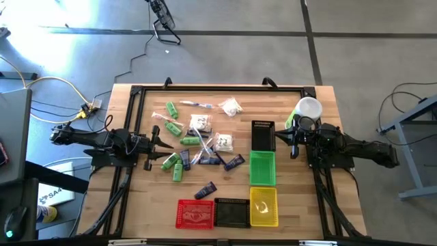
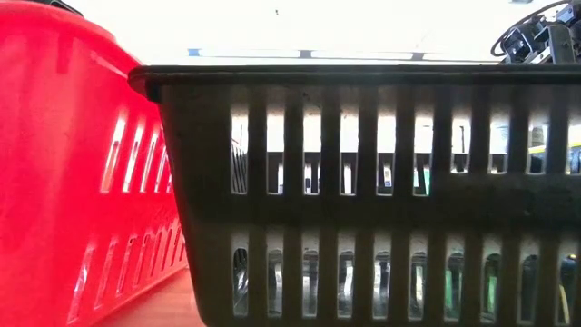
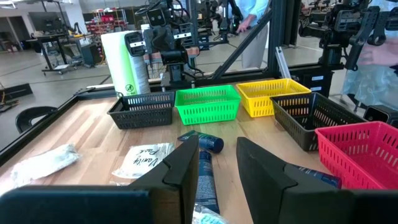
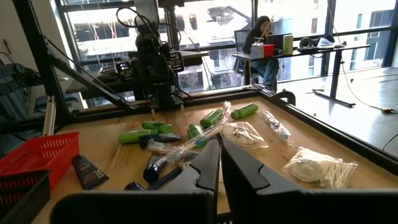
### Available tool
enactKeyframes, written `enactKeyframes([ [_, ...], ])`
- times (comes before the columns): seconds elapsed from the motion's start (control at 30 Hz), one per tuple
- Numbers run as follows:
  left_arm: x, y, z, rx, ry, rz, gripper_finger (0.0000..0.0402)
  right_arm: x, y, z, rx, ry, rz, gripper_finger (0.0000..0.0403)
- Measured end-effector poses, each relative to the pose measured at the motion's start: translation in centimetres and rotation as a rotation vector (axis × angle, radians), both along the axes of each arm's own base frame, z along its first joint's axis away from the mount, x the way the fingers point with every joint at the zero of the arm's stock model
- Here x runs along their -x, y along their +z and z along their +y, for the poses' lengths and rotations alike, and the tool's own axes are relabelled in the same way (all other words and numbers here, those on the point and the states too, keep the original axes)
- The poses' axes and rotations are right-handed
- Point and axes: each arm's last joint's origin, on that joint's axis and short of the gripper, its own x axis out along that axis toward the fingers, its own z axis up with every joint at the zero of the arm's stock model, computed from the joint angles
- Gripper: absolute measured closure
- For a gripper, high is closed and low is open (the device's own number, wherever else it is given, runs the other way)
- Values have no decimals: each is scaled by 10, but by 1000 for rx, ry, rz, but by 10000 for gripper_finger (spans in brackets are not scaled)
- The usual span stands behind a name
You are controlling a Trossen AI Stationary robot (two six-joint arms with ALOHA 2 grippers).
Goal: Pick & Place Travel size toiletries
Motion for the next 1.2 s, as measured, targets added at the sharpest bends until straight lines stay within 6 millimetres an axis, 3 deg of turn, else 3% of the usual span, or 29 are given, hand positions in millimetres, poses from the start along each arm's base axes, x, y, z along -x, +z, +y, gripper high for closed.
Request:
enactKeyframes([
  [1.2, 0, 0, 0, 0, 0, 0, 298, 0, 1, 0, -22, -1, -13, 392],
])
